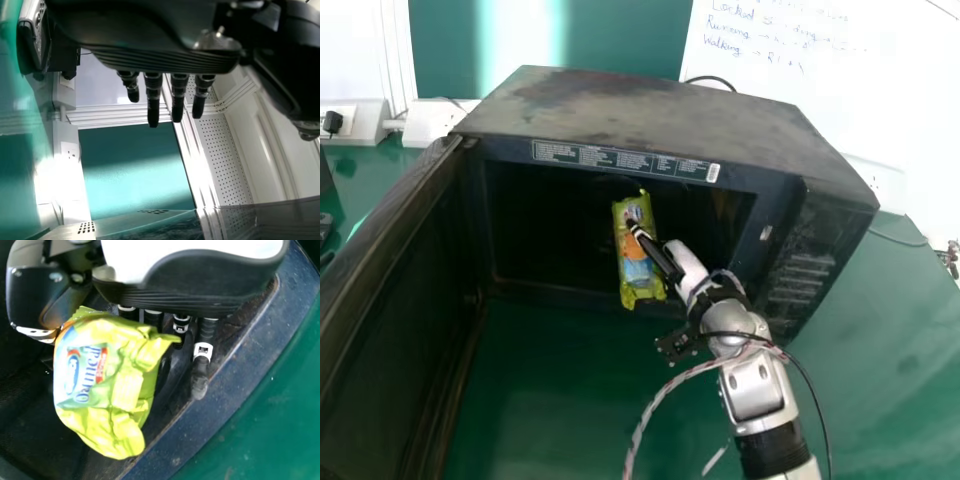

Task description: Put biscuit inside oven

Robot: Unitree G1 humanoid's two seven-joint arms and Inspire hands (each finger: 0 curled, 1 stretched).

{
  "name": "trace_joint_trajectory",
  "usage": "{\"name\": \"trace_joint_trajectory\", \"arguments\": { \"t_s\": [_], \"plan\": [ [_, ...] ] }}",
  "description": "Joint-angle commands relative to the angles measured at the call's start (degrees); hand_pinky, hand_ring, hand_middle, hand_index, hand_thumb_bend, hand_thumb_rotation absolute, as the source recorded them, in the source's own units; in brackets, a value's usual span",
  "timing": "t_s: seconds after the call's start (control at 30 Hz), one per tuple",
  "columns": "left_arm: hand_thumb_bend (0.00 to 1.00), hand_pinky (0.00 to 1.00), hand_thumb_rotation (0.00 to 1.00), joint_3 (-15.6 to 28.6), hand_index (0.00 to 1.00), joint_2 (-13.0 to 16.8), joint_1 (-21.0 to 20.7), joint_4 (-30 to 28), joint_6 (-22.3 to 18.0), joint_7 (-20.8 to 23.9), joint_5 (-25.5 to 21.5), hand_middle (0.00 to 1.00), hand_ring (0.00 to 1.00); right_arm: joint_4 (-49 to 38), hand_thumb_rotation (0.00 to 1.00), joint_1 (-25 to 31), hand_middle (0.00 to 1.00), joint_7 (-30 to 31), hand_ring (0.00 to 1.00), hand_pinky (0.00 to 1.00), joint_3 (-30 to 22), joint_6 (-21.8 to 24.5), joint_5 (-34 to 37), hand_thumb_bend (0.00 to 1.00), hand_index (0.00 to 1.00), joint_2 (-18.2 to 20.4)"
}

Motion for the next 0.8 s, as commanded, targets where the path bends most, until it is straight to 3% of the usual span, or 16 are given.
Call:
{"name": "trace_joint_trajectory", "arguments": {
  "t_s": [0.0,0.27,0.57,0.73,0.77],
  "plan": [
    [0.85,0.71,0.99,0.0,0.97,-0.1,0.6,-0.9,-0.6,0.4,0.6,0.95,0.87,1.7,0.0,-2.2,0.41,-0.6,0.3,0.26,-1.1,-0.8,0.4,0.52,0.53,1.5],
    [0.84,0.72,1.0,0.0,0.96,0.2,0.6,-0.6,-0.7,0.0,0.4,0.95,0.87,6.1,0.0,-5.6,0.43,1.0,0.31,0.25,-1.1,-3.2,-0.2,0.52,0.5,0.8],
    [0.84,0.72,0.99,0.0,0.96,0.2,0.7,-0.4,-0.7,-0.3,-0.3,0.94,0.87,9.9,0.0,-9.4,0.41,1.9,0.31,0.26,-2.8,-2.1,0.1,0.52,0.53,0.9],
    [0.84,0.72,1.0,0.1,0.95,0.1,1.0,-0.9,-0.6,-0.2,-0.1,0.95,0.87,13.2,0.0,-10.8,0.47,1.5,0.34,0.29,-4.4,-4.0,1.5,0.52,0.49,1.9],
    [0.83,0.72,1.0,0.0,0.95,0.0,1.1,-1.0,-0.6,-0.2,-0.2,0.95,0.87,14.1,0.0,-11.0,0.48,1.3,0.38,0.29,-5.2,-4.2,2.2,0.53,0.64,2.4]
  ]
}}
